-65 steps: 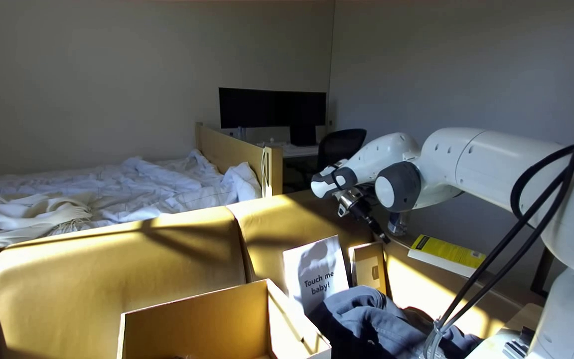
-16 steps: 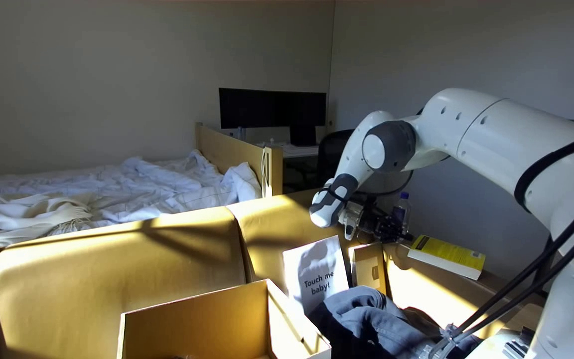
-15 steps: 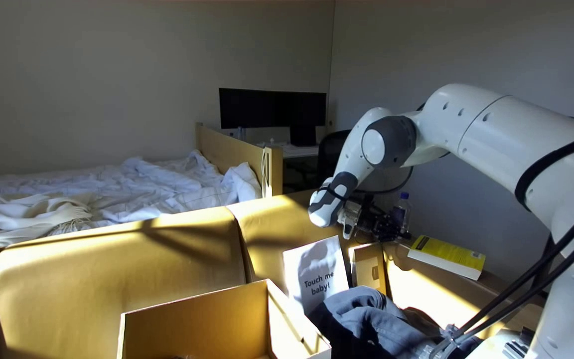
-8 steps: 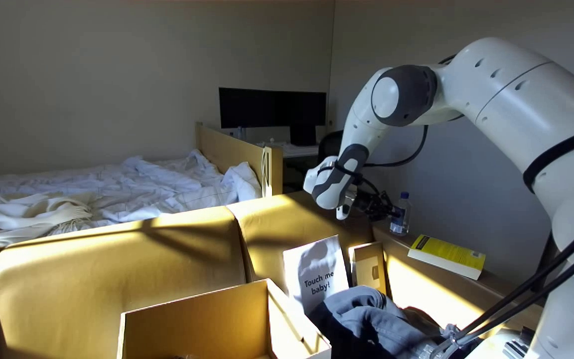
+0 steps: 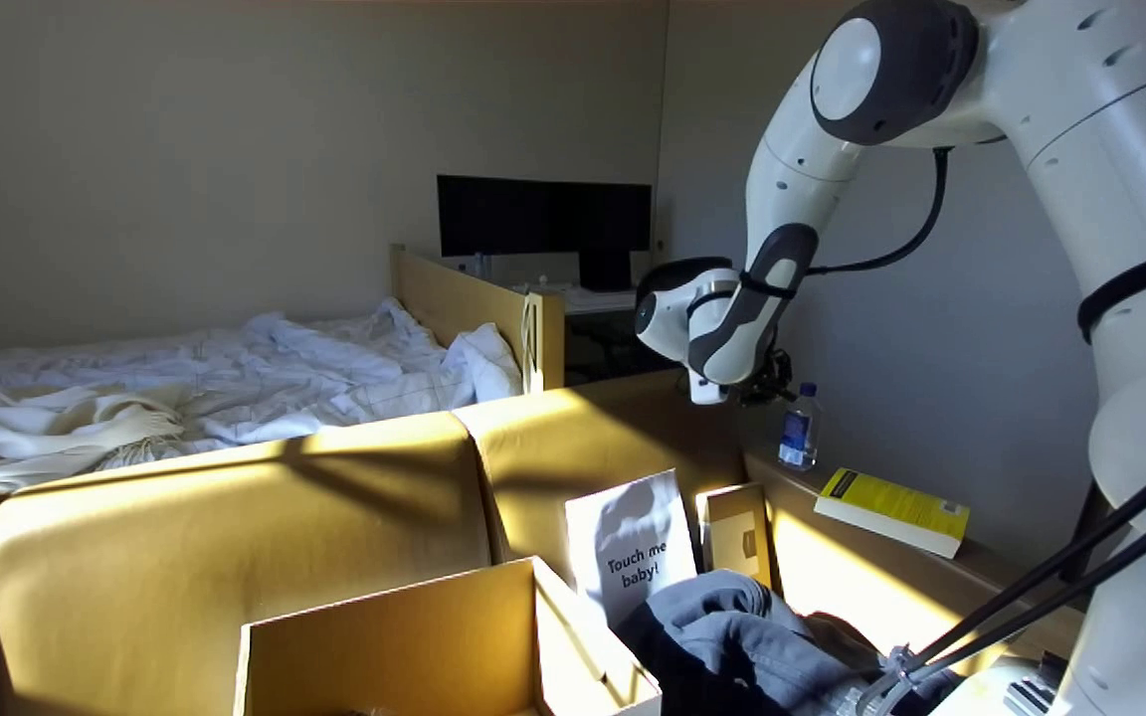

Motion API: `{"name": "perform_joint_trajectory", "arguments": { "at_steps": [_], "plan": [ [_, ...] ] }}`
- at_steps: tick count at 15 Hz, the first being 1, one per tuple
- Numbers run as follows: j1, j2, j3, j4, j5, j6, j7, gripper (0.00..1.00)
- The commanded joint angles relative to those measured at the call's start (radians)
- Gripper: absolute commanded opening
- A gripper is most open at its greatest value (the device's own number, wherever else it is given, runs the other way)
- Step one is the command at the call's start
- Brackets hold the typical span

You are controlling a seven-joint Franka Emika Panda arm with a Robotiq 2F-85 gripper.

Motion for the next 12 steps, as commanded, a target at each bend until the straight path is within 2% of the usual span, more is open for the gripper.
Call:
{"name": "perform_joint_trajectory", "arguments": {
  "at_steps": [1, 4, 6, 7, 12],
  "plan": [
    [-0.039, -0.219, -0.018, -0.244, -0.162, 0.216, 0.074, 0.0],
    [-0.075, -0.328, -0.041, -0.334, -0.264, 0.399, 0.089, 0.0],
    [-0.1, -0.363, -0.052, -0.35, -0.263, 0.536, 0.038, 0.0],
    [-0.067, -0.296, -0.054, -0.296, -0.237, 0.435, 0.057, 0.0],
    [-0.067, -0.3, -0.057, -0.301, -0.237, 0.449, 0.056, 0.0]
  ]
}}
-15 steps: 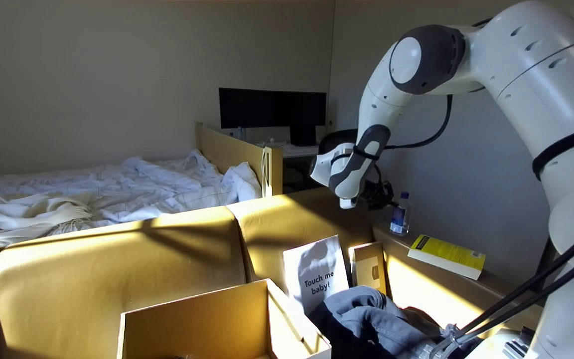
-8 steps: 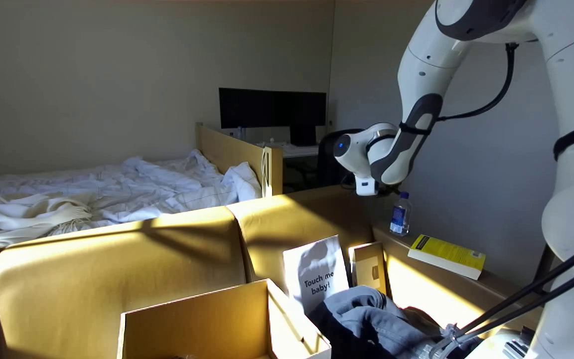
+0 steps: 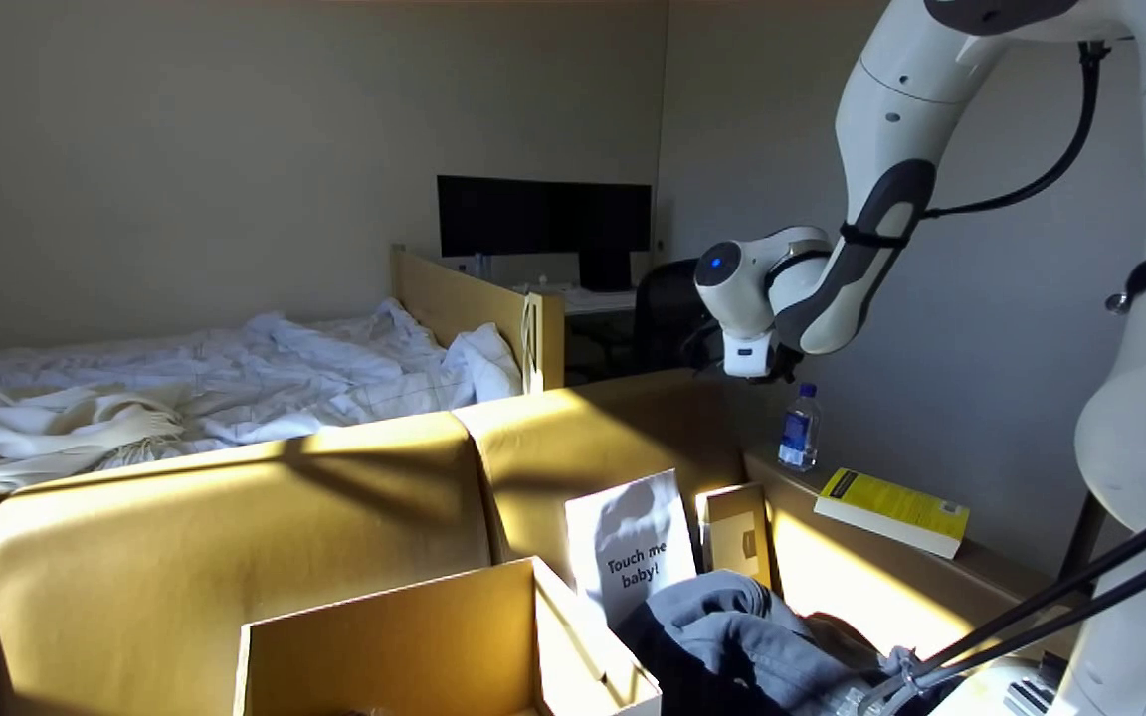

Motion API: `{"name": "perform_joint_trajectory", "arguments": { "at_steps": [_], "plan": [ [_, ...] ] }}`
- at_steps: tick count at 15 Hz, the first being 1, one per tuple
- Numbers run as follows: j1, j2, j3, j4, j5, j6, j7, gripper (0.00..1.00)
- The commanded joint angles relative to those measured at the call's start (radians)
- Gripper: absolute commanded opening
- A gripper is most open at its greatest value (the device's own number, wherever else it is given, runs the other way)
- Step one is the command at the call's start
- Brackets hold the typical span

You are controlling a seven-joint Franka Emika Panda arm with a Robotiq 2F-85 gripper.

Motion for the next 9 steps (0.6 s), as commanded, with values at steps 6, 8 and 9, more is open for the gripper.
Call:
{"name": "perform_joint_trajectory", "arguments": {
  "at_steps": [6, 8, 9],
  "plan": [
    [-0.074, 0.09, -0.028, -0.162, -0.003, 0.202, -0.176, 0.0],
    [-0.104, 0.095, -0.028, -0.203, 0.058, 0.25, -0.293, 0.0],
    [-0.118, 0.081, -0.025, -0.227, 0.091, 0.269, -0.372, 0.0]
  ]
}}
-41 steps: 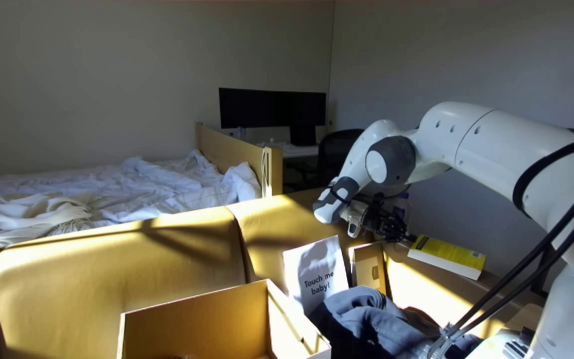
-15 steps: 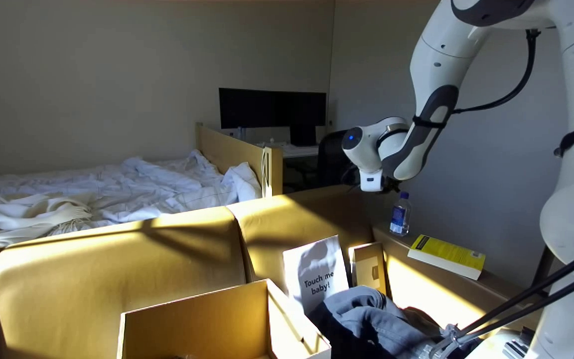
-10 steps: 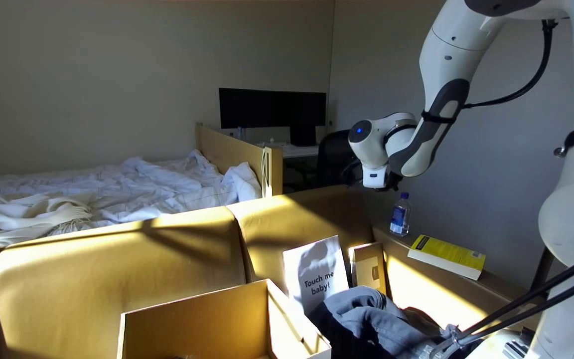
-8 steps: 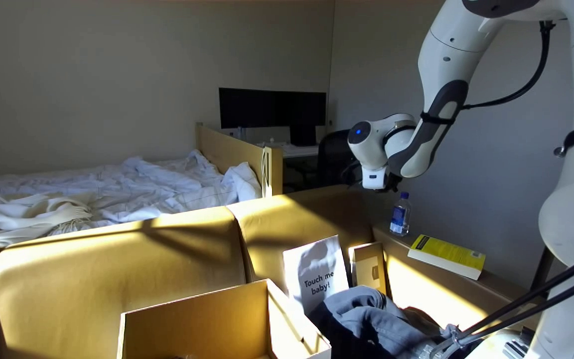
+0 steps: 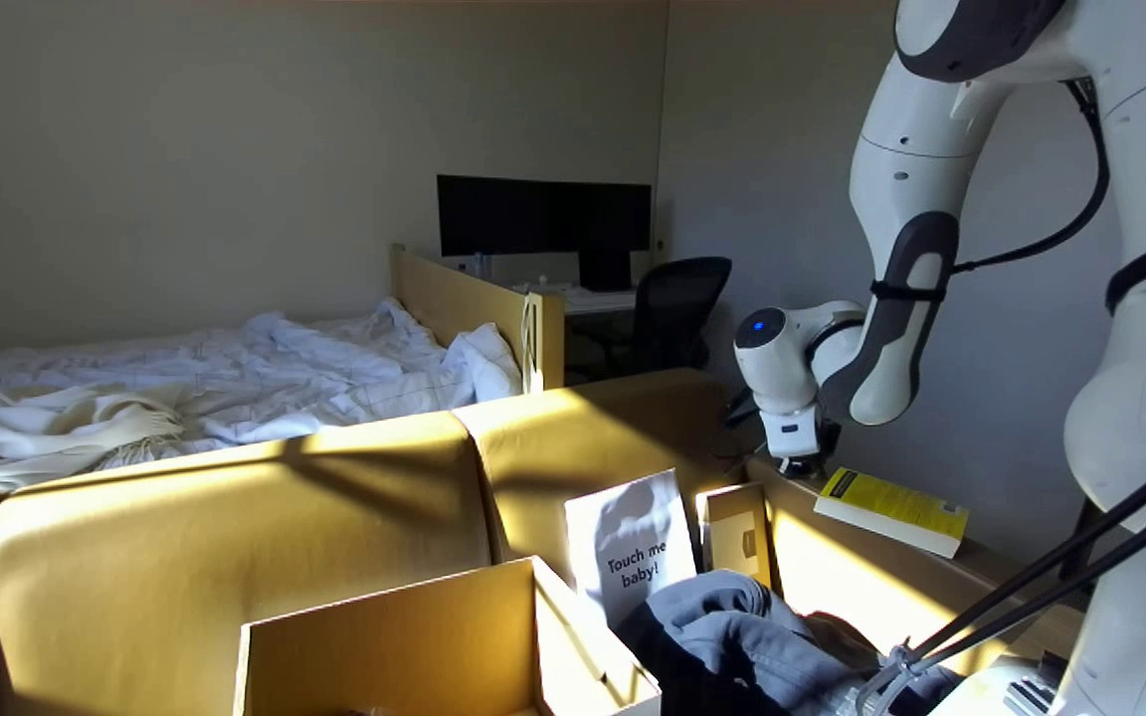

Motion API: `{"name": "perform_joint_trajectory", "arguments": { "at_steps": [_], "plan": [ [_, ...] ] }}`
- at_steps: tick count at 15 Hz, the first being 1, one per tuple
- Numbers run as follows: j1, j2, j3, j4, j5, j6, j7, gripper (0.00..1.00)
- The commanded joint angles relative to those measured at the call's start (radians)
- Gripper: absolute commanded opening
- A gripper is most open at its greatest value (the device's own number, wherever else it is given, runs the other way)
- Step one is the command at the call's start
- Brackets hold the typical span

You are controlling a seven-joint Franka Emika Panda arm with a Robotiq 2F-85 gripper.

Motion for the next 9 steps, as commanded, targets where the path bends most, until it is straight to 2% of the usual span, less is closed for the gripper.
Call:
{"name": "perform_joint_trajectory", "arguments": {
  "at_steps": [1, 2, 3, 5, 7, 8, 9],
  "plan": [
    [-0.056, -0.045, 0.006, -0.078, 0.107, 0.086, -0.254, 0.0],
    [-0.057, -0.063, 0.012, -0.092, 0.141, 0.086, -0.317, 0.26],
    [-0.052, -0.068, 0.014, -0.096, 0.157, 0.087, -0.354, 0.27],
    [-0.033, -0.068, 0.022, -0.09, 0.198, 0.062, -0.386, 0.38],
    [0.001, -0.051, 0.016, -0.046, 0.195, 0.015, -0.291, 0.51],
    [0.023, -0.04, -0.002, -0.009, 0.13, 0.011, -0.213, 0.57],
    [0.029, -0.027, -0.009, 0.02, 0.11, 0.002, -0.195, 0.64]
  ]
}}
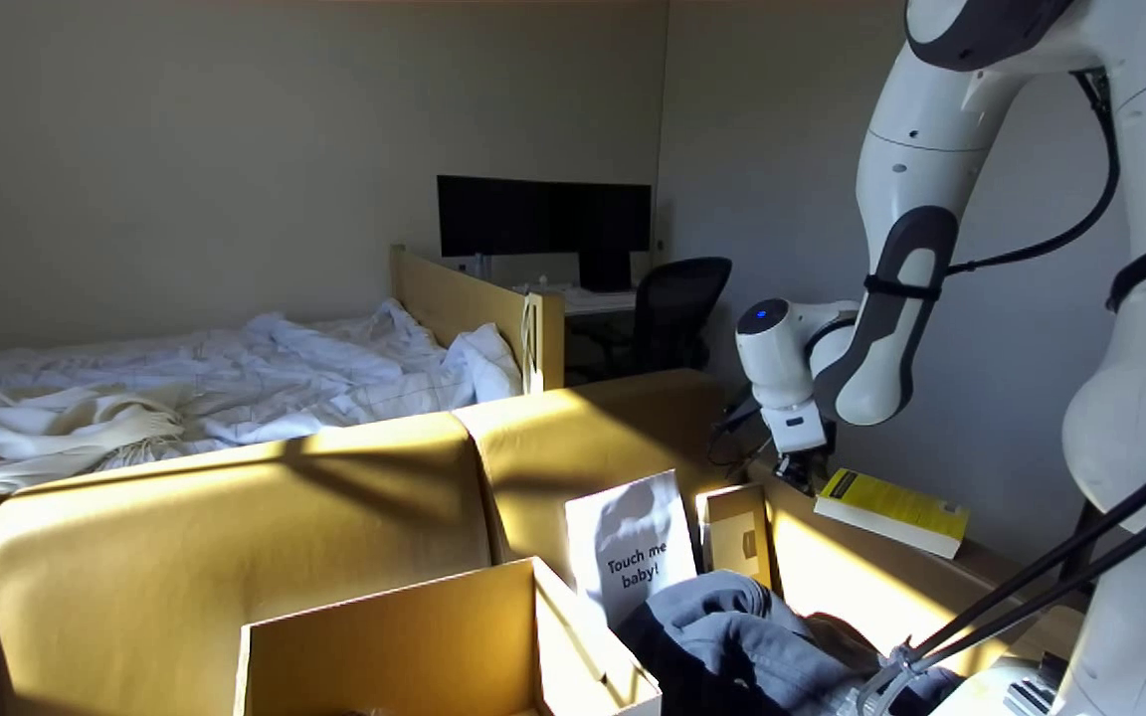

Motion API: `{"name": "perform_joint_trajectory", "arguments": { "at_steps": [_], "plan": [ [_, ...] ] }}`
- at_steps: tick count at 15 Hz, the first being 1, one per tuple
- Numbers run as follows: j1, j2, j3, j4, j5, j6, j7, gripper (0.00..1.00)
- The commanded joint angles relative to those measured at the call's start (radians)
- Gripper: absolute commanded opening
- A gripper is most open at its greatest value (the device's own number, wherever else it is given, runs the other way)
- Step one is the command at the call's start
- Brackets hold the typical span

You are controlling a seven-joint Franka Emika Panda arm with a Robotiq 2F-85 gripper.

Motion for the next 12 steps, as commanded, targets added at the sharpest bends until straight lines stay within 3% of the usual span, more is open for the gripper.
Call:
{"name": "perform_joint_trajectory", "arguments": {
  "at_steps": [1, 5, 9, 12],
  "plan": [
    [0.04, 0.019, -0.024, 0.078, -0.05, -0.054, 0.106, 0.7],
    [0.033, 0.112, -0.029, 0.149, -0.046, -0.104, 0.18, 0.96],
    [0.041, 0.207, -0.021, 0.173, -0.08, -0.1, 0.273, 1.0],
    [0.078, 0.277, -0.05, 0.251, -0.242, -0.115, 0.51, 1.0]
  ]
}}
